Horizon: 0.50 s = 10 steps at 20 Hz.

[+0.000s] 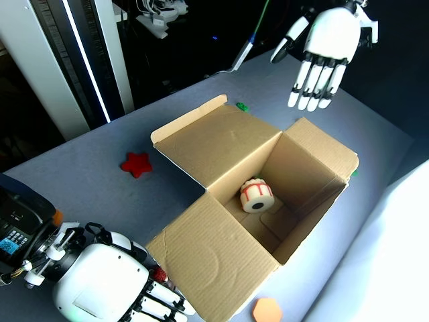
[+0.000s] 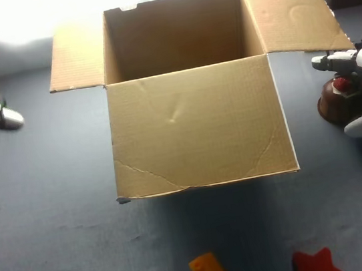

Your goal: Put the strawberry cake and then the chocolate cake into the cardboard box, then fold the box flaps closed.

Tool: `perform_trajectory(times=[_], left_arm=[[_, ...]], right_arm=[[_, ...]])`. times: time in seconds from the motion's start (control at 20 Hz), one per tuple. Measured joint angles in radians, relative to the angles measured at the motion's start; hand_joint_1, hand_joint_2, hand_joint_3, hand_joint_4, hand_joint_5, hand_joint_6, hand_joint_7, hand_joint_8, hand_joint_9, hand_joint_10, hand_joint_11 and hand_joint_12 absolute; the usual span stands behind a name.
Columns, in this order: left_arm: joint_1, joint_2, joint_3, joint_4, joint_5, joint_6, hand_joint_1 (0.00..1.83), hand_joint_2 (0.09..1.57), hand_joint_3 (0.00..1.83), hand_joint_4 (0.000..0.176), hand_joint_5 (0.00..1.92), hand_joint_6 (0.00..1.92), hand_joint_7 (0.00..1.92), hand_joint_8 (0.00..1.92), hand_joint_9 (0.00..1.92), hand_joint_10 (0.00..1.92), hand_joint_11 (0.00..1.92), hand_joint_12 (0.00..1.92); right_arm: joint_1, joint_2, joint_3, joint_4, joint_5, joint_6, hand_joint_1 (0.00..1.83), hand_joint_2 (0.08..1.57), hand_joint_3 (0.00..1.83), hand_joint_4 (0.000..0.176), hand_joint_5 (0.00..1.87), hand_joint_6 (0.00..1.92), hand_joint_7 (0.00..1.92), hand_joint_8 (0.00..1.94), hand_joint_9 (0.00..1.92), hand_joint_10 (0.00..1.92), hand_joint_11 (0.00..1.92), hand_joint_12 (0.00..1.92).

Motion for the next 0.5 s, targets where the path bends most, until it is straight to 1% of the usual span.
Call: perform_trajectory(times=[0.05,0.1,0.15,0.2,0.25,0.3,0.35,0.4,0.45,0.5], left_arm=[[0.011,0.012,-0.029,-0.004,0.038,0.016,0.00,1.15,0.00,0.000,0.39,0.01,0.52,0.01,0.53,0.02,0.07,1.10],[0.011,0.018,-0.050,-0.002,0.047,0.038,0.00,1.15,0.00,0.000,0.39,0.01,0.51,0.00,0.53,0.01,0.06,1.10],[0.011,0.020,-0.069,0.004,0.063,0.051,0.02,1.16,0.00,0.000,0.40,0.01,0.53,0.01,0.54,0.02,0.07,1.09],[0.017,0.020,-0.076,0.005,0.077,0.051,0.01,1.16,0.00,0.000,0.40,0.01,0.52,0.00,0.54,0.01,0.07,1.06],[0.019,0.020,-0.075,0.010,0.085,0.051,0.00,1.17,0.00,0.000,0.40,0.00,0.53,0.00,0.54,0.01,0.09,1.03],[0.025,0.020,-0.075,0.011,0.086,0.044,0.00,1.17,0.00,0.000,0.39,0.00,0.52,0.00,0.55,0.00,0.11,1.00],[0.033,0.020,-0.075,0.006,0.085,0.043,0.00,1.17,0.00,0.000,0.39,0.00,0.52,0.00,0.55,0.00,0.12,0.99],[0.042,0.020,-0.072,0.003,0.082,0.043,0.00,1.17,0.00,0.000,0.39,0.00,0.52,0.00,0.55,0.00,0.11,0.99],[0.049,0.020,-0.061,-0.027,0.073,0.041,0.01,1.17,0.00,0.000,0.39,0.00,0.53,0.00,0.56,0.01,0.11,0.99],[0.049,0.016,-0.051,-0.043,0.064,0.040,0.03,1.18,0.00,0.000,0.40,0.00,0.53,0.00,0.56,0.00,0.11,1.01]], right_arm=[[0.007,0.000,0.000,0.002,-0.003,-0.002,1.14,1.01,0.00,0.000,0.19,0.01,0.26,0.01,0.31,0.04,0.00,0.81],[0.007,0.003,0.000,0.000,-0.005,-0.003,1.17,1.02,0.00,0.000,0.31,0.02,0.41,0.02,0.44,0.05,0.00,1.01],[0.011,0.003,0.000,0.000,-0.002,-0.004,1.19,1.06,0.01,0.000,0.55,0.05,0.71,0.06,0.71,0.17,0.12,1.27],[0.016,0.003,0.000,-0.003,0.000,-0.004,1.20,1.14,0.01,0.000,0.77,0.94,0.90,0.88,0.91,0.41,0.31,1.58],[0.022,0.003,0.000,-0.007,0.003,-0.003,1.32,1.15,0.00,0.000,0.84,1.06,0.95,0.97,0.84,1.18,0.46,1.65],[0.022,0.004,0.000,-0.008,0.009,-0.005,1.34,1.15,0.00,0.000,0.88,1.03,0.96,1.05,0.78,1.39,0.50,1.76],[0.022,0.005,0.000,-0.006,0.008,-0.004,1.35,1.15,0.00,0.000,0.89,1.01,0.96,1.07,0.77,1.44,0.51,1.79],[0.025,0.006,0.000,-0.008,0.003,-0.005,1.35,1.16,0.00,0.000,0.87,1.03,0.93,1.11,0.77,1.46,0.52,1.79],[0.031,0.005,0.000,-0.011,-0.006,-0.004,1.35,1.16,0.00,0.000,0.89,1.03,0.92,1.12,0.75,1.48,0.48,1.81],[0.034,0.006,0.000,-0.016,-0.009,-0.005,1.36,1.17,0.00,0.000,0.86,1.07,0.92,1.11,0.75,1.47,0.45,1.81]])
